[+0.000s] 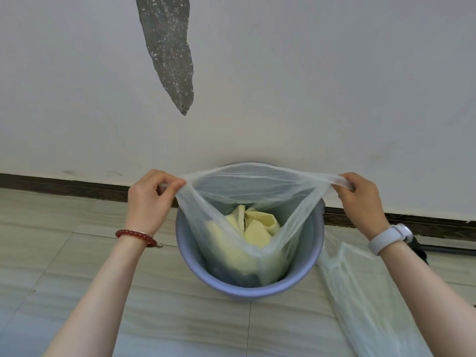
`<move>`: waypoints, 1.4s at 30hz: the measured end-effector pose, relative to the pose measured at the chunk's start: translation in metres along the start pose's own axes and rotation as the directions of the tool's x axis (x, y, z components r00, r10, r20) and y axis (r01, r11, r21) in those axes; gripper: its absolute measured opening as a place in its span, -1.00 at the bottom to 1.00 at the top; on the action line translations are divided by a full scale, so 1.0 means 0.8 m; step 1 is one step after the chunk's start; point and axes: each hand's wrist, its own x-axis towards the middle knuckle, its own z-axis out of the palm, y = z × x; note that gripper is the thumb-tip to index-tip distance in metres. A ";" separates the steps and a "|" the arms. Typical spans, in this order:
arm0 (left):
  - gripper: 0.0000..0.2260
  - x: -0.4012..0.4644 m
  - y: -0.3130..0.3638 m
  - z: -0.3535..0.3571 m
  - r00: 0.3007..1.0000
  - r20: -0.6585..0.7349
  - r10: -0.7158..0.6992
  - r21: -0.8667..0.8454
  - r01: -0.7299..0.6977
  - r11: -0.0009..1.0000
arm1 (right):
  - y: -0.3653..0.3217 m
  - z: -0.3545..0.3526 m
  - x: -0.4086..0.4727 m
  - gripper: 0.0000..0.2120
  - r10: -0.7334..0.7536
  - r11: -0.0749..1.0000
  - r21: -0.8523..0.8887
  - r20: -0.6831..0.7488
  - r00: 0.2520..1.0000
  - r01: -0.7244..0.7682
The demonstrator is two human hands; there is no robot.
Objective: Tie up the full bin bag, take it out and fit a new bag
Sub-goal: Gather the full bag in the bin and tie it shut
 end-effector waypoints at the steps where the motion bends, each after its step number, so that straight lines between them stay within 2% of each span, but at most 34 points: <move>1: -0.72 0.004 -0.003 -0.002 0.997 -0.026 -0.075 -0.063 0.073 0.995 | 0.004 -0.003 0.001 -0.82 0.050 0.993 0.103 0.019 0.999 -0.052; 2: -0.67 0.007 -0.006 -0.002 0.985 -0.052 -0.168 -0.146 0.159 0.977 | 0.007 -0.006 0.002 -0.73 0.115 0.961 0.249 0.046 0.992 -0.123; 4: -0.69 0.007 -0.005 0.006 0.928 -0.032 -0.372 -0.368 0.335 0.868 | 0.014 -0.005 0.001 -0.65 0.226 0.780 0.566 0.141 0.964 -0.266; 5: -0.72 0.007 -0.005 0.012 0.880 0.034 -0.474 -0.533 0.417 0.736 | 0.017 -0.003 0.001 -0.67 0.244 0.646 0.691 0.215 0.946 -0.324; 7: -0.73 0.006 -0.002 0.021 0.768 0.272 -0.580 -0.784 0.527 0.330 | 0.020 0.002 -0.001 -0.80 0.219 0.381 0.819 0.371 0.902 -0.429; 8: -0.73 0.006 -0.001 0.022 0.725 0.385 -0.571 -0.828 0.545 0.133 | 0.019 0.005 -0.003 -0.86 0.199 0.267 0.844 0.424 0.883 -0.465; 10: -0.67 0.008 -0.001 0.022 0.684 0.492 -0.539 -0.854 0.498 -0.148 | 0.016 0.011 -0.003 -0.74 0.204 0.075 0.859 0.485 0.851 -0.507; 11: -0.57 0.008 -0.003 0.022 0.683 0.502 -0.531 -0.862 0.447 -0.240 | 0.013 0.014 -0.004 -0.69 0.228 0.014 0.860 0.494 0.839 -0.510; 13: -0.47 0.010 -0.005 0.026 0.691 0.511 -0.511 -0.859 0.385 -0.338 | 0.006 0.019 -0.001 -0.81 0.275 -0.042 0.872 0.480 0.833 -0.488; 14: -0.47 0.010 -0.006 0.028 0.690 0.511 -0.513 -0.859 0.386 -0.336 | -0.001 0.021 0.001 -0.85 0.298 -0.042 0.886 0.453 0.840 -0.463; 17: -0.55 0.009 -0.010 0.033 0.723 0.482 -0.495 -0.876 0.406 -0.260 | -0.015 0.025 0.009 -0.63 0.298 0.044 0.915 0.370 0.880 -0.400; 18: -0.63 0.008 -0.008 0.034 0.752 0.477 -0.455 -0.879 0.422 -0.223 | -0.015 0.027 0.011 -0.61 0.300 0.088 0.920 0.341 0.891 -0.382; 20: -0.94 0.002 -0.008 0.034 0.802 0.485 -0.349 -0.871 0.479 -0.110 | -0.014 0.031 0.015 -0.72 0.310 0.202 0.913 0.285 0.907 -0.356; 22: -0.68 -0.005 -0.011 0.036 0.811 0.519 -0.269 -0.831 0.553 0.065 | -0.017 0.032 0.014 -0.86 0.282 0.384 0.862 0.232 0.931 -0.331; 23: -0.54 -0.008 -0.012 0.037 0.819 0.515 -0.253 -0.813 0.560 0.160 | -0.019 0.032 0.013 -0.86 0.247 0.490 0.815 0.209 0.946 -0.308; 25: -0.39 -0.013 -0.001 0.041 0.845 0.469 -0.257 -0.736 0.535 0.415 | -0.021 0.034 0.010 -0.68 0.166 0.690 0.682 0.177 0.970 -0.242; 27: -0.33 -0.014 0.009 0.048 0.869 0.413 -0.273 -0.523 0.472 0.710 | -0.024 0.038 0.008 -0.57 0.087 0.841 0.520 0.141 0.986 -0.148; 28: -0.31 -0.014 0.012 0.052 0.880 0.394 -0.266 -0.434 0.433 0.790 | -0.024 0.041 0.008 -0.55 0.048 0.892 0.442 0.120 0.992 -0.097; 30: -0.30 -0.015 0.013 0.057 0.904 0.331 -0.272 -0.359 0.387 0.849 | -0.022 0.045 0.008 -0.53 -0.006 0.948 0.319 0.084 0.996 -0.021; 32: -0.39 -0.015 0.015 0.057 0.915 0.201 -0.349 -0.305 0.398 0.865 | -0.019 0.049 0.008 -0.55 -0.013 0.970 0.244 0.036 0.999 0.004; 35: -0.73 -0.015 0.012 0.048 0.913 0.047 -0.405 -0.189 0.406 0.894 | -0.017 0.054 0.006 -0.65 0.014 0.976 0.219 -0.084 0.996 0.005; 37: -0.98 -0.015 0.006 0.040 0.932 0.047 -0.358 -0.088 0.361 0.928 | -0.016 0.055 0.007 -0.70 0.041 0.978 0.207 -0.142 0.989 -0.011; 40: -0.75 -0.014 -0.005 0.032 0.981 0.116 -0.158 0.095 0.147 0.985 | -0.012 0.053 0.011 -0.73 0.125 0.971 0.225 -0.178 0.976 -0.083; 42: -0.66 -0.014 -0.008 0.030 0.987 0.149 -0.062 0.099 0.047 0.994 | -0.009 0.052 0.014 -0.74 0.191 0.956 0.259 -0.187 0.964 -0.139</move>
